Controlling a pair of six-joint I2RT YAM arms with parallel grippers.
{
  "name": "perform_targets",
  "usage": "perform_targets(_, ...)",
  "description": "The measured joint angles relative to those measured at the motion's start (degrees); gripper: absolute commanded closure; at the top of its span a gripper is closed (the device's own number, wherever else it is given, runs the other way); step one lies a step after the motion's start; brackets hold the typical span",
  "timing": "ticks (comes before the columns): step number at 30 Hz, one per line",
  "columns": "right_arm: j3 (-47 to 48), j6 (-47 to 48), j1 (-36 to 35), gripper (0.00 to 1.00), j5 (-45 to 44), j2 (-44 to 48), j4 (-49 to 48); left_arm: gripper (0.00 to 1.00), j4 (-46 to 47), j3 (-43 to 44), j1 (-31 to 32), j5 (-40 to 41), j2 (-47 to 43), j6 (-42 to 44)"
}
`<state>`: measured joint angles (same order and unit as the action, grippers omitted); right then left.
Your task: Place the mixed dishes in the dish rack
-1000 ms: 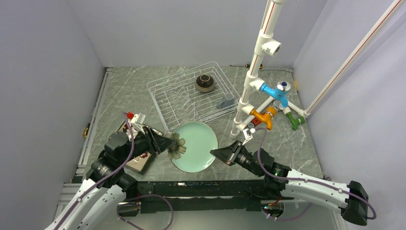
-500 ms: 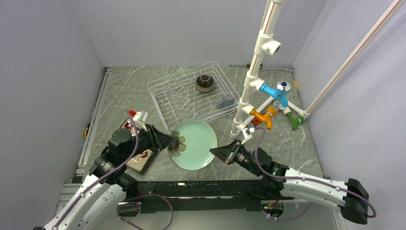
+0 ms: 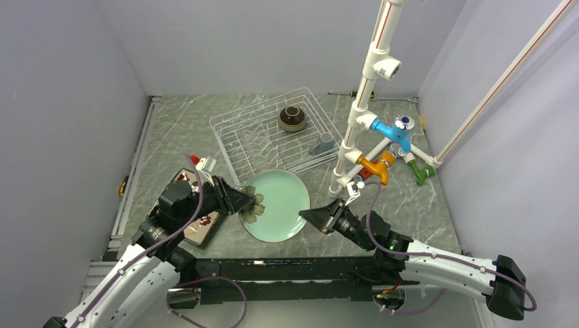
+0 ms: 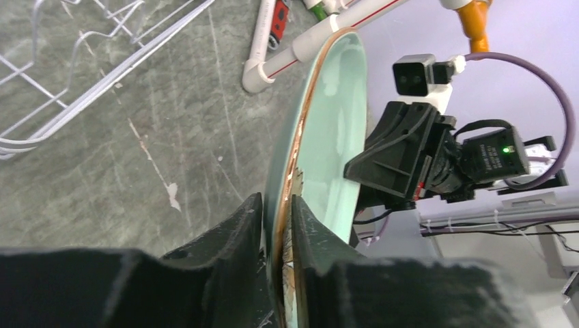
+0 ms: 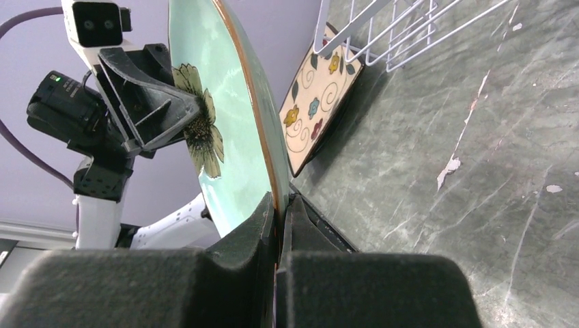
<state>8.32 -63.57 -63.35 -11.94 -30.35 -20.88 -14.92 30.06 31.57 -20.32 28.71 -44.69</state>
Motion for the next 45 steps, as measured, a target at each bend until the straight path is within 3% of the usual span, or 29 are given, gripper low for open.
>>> perform_targets(3,0.0,-0.1,0.0,1.0,0.0,-0.6,-0.4,0.99,2.4,-0.7,0.0,-1.0,0.2,0.2)
perform_targets(5,0.0,-0.1,0.0,0.96,-0.1,-1.1,-1.0,1.0,2.8,-0.9,-0.1,-1.0,0.7,0.9)
perform_targets(10,0.1,-1.4,0.2,0.47,-0.6,-1.8,-1.1,1.0,3.6,-1.0,-0.3,-0.9,1.9,2.1)
perform_targets(14,0.6,-2.4,-0.1,0.25,0.2,-1.5,-0.9,1.0,0.9,0.2,-0.1,-0.8,2.5,5.7)
perform_targets(18,1.9,-2.4,-0.1,0.13,0.3,-0.8,1.1,1.0,-5.2,5.1,0.1,0.7,3.9,11.9)
perform_targets(29,1.0,-3.1,-0.1,0.11,1.5,-1.3,5.6,1.0,-15.0,22.1,-0.2,10.4,12.4,31.8)
perform_targets(38,-1.2,-4.1,-0.1,0.11,2.5,-1.1,10.3,1.0,-14.4,40.7,-3.5,11.2,28.9,54.1)
perform_targets(45,1.2,-4.0,-0.1,0.11,2.5,-2.2,15.9,1.0,-8.2,48.5,-9.8,11.6,41.8,67.6)
